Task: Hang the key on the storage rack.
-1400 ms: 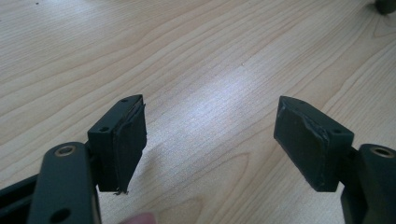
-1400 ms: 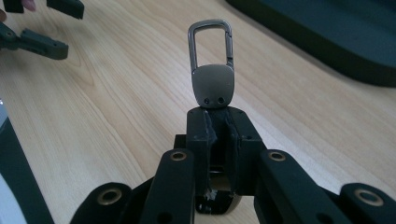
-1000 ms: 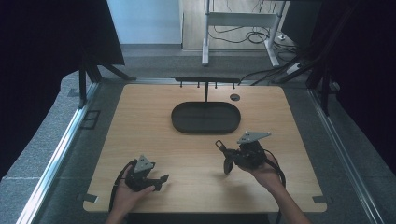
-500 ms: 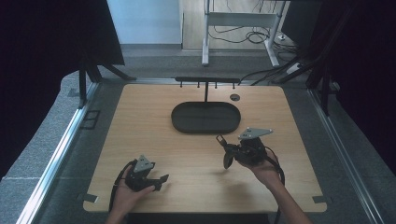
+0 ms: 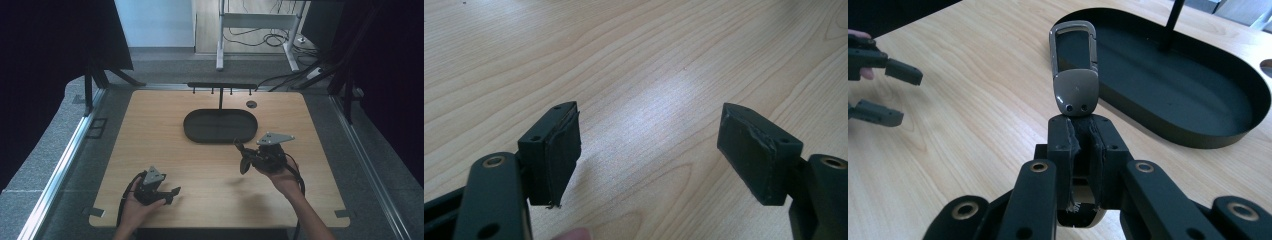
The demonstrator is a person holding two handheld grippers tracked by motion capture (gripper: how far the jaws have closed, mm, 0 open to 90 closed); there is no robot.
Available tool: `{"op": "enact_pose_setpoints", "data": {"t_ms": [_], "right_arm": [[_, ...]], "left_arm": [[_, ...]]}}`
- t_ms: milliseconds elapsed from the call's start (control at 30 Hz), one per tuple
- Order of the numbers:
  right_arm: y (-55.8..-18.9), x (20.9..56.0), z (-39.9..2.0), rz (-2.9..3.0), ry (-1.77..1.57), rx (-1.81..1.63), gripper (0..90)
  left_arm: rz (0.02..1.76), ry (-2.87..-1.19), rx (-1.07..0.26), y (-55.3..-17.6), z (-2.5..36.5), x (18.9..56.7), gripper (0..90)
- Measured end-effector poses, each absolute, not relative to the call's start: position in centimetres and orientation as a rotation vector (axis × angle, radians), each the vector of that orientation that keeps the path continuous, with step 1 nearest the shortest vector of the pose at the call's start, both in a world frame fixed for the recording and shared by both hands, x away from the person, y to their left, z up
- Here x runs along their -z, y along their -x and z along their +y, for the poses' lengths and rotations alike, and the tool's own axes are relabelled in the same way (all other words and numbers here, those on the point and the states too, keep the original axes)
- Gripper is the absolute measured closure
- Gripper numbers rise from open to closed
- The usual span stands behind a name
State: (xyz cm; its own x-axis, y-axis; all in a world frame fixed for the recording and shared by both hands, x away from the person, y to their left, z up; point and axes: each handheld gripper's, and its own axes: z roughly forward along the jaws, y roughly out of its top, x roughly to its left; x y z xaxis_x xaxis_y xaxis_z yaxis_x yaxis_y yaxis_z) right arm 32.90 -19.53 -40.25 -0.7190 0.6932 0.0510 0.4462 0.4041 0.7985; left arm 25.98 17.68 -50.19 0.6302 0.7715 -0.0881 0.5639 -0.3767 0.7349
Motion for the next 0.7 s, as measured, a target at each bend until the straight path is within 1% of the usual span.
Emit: {"op": "enact_pose_setpoints", "data": {"t_ms": [700], "right_arm": [[-34.5, 38.7, -19.2, 2.309, -1.007, -1.24, 80.7]], "left_arm": [[1.04, -2.09, -0.345, -26.0, 17.7, 50.2, 25.8]]}}
